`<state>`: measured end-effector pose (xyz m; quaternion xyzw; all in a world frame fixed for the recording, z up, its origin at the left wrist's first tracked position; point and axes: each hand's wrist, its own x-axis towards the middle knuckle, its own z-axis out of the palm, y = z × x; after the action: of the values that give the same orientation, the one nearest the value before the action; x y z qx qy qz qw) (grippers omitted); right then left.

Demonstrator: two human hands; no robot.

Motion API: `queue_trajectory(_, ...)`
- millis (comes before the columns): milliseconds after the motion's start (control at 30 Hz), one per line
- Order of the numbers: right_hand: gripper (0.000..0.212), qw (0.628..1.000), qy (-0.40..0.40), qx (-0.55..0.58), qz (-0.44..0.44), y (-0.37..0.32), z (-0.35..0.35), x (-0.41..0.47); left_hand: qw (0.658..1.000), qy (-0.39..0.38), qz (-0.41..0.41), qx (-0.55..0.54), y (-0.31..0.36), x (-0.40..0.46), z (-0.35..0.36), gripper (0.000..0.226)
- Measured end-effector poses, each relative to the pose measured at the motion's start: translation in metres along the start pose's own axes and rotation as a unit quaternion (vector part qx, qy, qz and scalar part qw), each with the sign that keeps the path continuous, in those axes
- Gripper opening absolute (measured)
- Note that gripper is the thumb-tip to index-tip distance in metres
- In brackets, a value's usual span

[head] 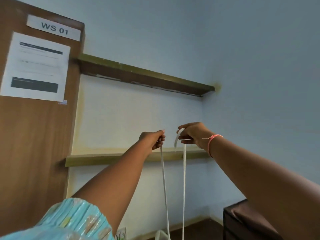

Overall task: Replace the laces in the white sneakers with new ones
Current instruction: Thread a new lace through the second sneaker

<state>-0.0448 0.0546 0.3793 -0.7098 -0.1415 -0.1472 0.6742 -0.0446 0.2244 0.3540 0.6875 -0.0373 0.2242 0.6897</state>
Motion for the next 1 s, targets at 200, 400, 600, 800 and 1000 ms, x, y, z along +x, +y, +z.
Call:
queue_trajectory(200,0.028,0.984,0.098,-0.133,-0.069,-0.013,-0.004,-0.001,0.994,0.009,0.082,0.072,-0.003,-0.005,0.008,0.024)
queue_trajectory(400,0.026,0.997,0.034,-0.056,-0.027,-0.026,-0.003,-0.005,0.991,0.063,0.101,0.058,-0.004,-0.006,0.013,0.051)
queue_trajectory(600,0.044,0.996,0.022,-0.075,-0.036,-0.036,0.001,-0.006,0.989,0.062,0.133,0.033,-0.001,0.000,0.012,0.011)
queue_trajectory(800,0.059,0.997,0.002,-0.069,-0.036,-0.034,0.007,-0.003,0.991,0.052,0.112,0.046,0.002,-0.004,0.017,0.008)
queue_trajectory(1000,0.029,1.000,0.023,-0.006,0.004,-0.003,0.010,0.013,0.988,0.062,0.121,0.074,-0.011,0.007,0.016,0.008)
